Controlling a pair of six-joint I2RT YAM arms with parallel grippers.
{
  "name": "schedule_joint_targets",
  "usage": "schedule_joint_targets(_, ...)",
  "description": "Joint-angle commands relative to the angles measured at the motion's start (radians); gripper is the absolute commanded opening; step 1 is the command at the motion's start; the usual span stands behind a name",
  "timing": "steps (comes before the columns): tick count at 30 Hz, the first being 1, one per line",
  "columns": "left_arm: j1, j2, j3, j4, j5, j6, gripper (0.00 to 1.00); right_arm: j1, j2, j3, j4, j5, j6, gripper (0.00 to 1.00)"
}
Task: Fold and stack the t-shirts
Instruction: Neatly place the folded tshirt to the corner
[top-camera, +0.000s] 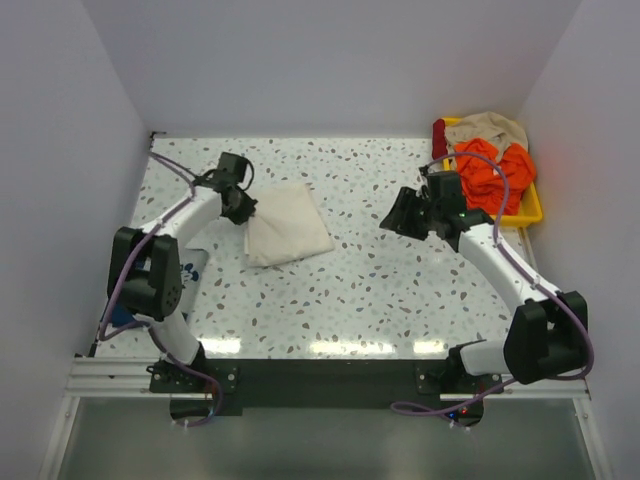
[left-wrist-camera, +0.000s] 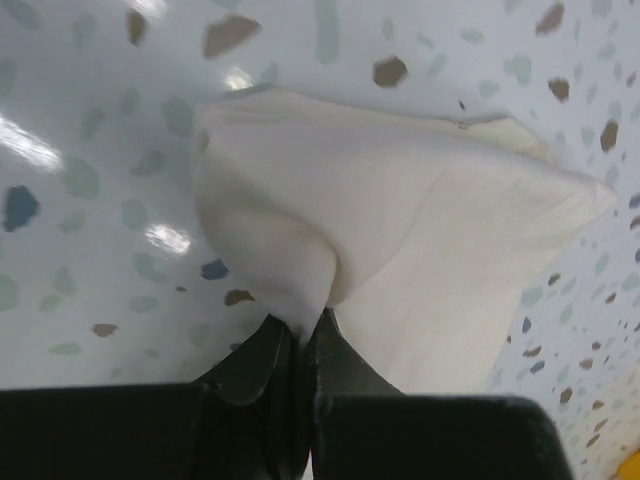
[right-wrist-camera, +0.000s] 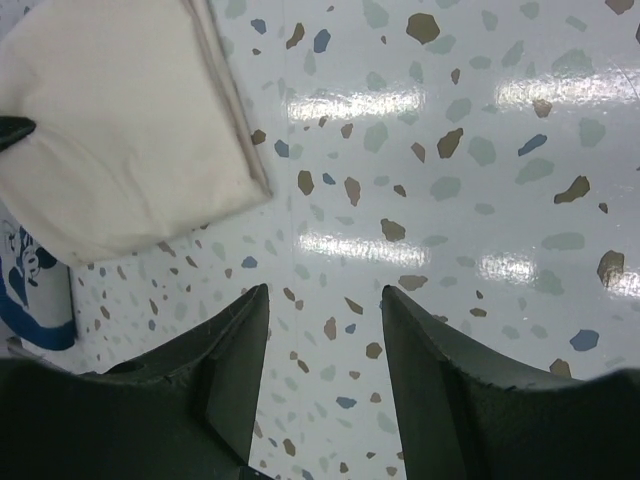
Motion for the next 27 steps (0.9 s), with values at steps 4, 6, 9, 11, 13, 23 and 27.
schedule_joint_targets(4,0.224,-0.103,0.09,-0.176,-0.038,-0.032,0.0,0.004,-0.049,0.002,-0.019,-0.037,0.019,0.53)
schedule_joint_targets(6,0.286,-0.136,0.087,-0.18,-0.032,-0.018,0.0,0.008,-0.048,-0.004,-0.015,-0.042,0.022,0.53)
schedule_joint_targets(9,0.398,-0.184,0.069,-0.185,-0.014,-0.001,0.0,0.018,-0.046,-0.01,-0.009,-0.045,0.023,0.53)
schedule_joint_targets(11,0.458,-0.204,0.057,-0.18,0.002,0.028,0.0,0.024,-0.043,-0.013,-0.004,-0.048,0.025,0.53)
schedule_joint_targets(13,0.492,-0.223,0.058,-0.195,0.006,0.037,0.0,0.025,-0.04,-0.014,-0.004,-0.051,0.028,0.53)
schedule_joint_targets(23,0.642,-0.334,0.051,-0.245,0.0,0.137,0.0,0.059,-0.046,-0.018,-0.002,-0.037,0.037,0.53)
schedule_joint_targets(27,0.669,-0.373,0.046,-0.265,0.002,0.16,0.0,0.07,-0.055,-0.021,-0.009,-0.031,0.042,0.53)
